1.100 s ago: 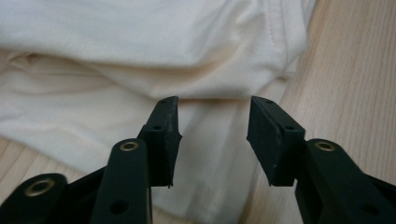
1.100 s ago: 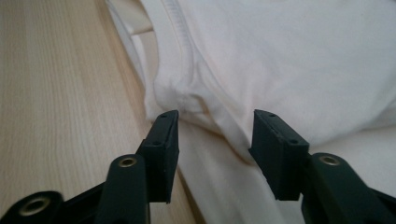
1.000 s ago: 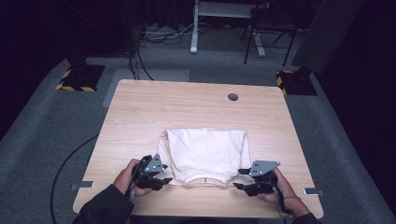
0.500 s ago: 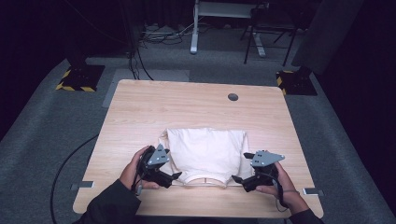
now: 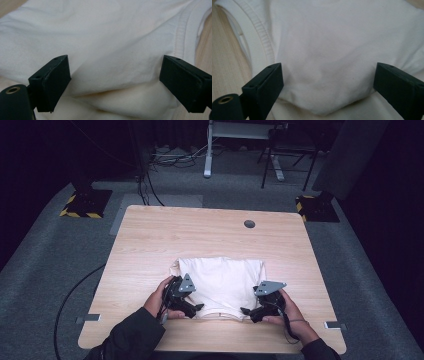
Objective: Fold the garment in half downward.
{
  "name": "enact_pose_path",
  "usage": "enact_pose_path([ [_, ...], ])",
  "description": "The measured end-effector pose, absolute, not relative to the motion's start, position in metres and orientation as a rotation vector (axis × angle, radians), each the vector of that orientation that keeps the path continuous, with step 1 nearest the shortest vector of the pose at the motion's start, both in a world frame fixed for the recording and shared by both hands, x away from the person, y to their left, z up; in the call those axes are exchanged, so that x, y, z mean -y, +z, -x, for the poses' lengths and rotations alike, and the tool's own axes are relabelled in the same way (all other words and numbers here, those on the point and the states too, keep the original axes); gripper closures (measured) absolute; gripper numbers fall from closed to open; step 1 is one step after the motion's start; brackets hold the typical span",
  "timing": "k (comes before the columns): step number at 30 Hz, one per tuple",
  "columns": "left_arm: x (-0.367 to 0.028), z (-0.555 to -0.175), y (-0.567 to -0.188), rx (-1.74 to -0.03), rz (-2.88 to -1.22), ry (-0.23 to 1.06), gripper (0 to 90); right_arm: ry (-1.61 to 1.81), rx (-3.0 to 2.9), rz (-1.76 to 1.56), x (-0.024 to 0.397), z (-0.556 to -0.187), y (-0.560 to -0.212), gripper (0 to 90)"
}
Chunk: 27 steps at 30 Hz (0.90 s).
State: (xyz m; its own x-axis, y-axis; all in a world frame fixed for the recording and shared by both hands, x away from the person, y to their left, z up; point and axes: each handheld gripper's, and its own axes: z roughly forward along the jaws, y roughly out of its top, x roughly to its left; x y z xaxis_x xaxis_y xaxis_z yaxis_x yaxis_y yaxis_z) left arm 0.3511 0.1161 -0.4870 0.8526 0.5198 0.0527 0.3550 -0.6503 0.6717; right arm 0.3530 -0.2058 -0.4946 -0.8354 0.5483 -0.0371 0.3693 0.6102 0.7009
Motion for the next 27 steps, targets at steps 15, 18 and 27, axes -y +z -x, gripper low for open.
enact_pose_path([
  [15, -0.140, -0.362, -0.504, -0.726, -2.334, 0.257, 6.7, 1.050, -2.622, -0.795, 0.199, -0.362, -0.503, 2.3],
  [18, -0.141, -0.367, -0.504, -0.730, -2.331, 0.257, 6.3, 1.040, -2.626, -0.799, 0.195, -0.368, -0.503, 2.0],
  [27, -0.147, -0.384, -0.505, -0.727, -2.312, 0.266, 6.2, 1.053, -2.627, -0.776, 0.192, -0.387, -0.503, 1.8],
])
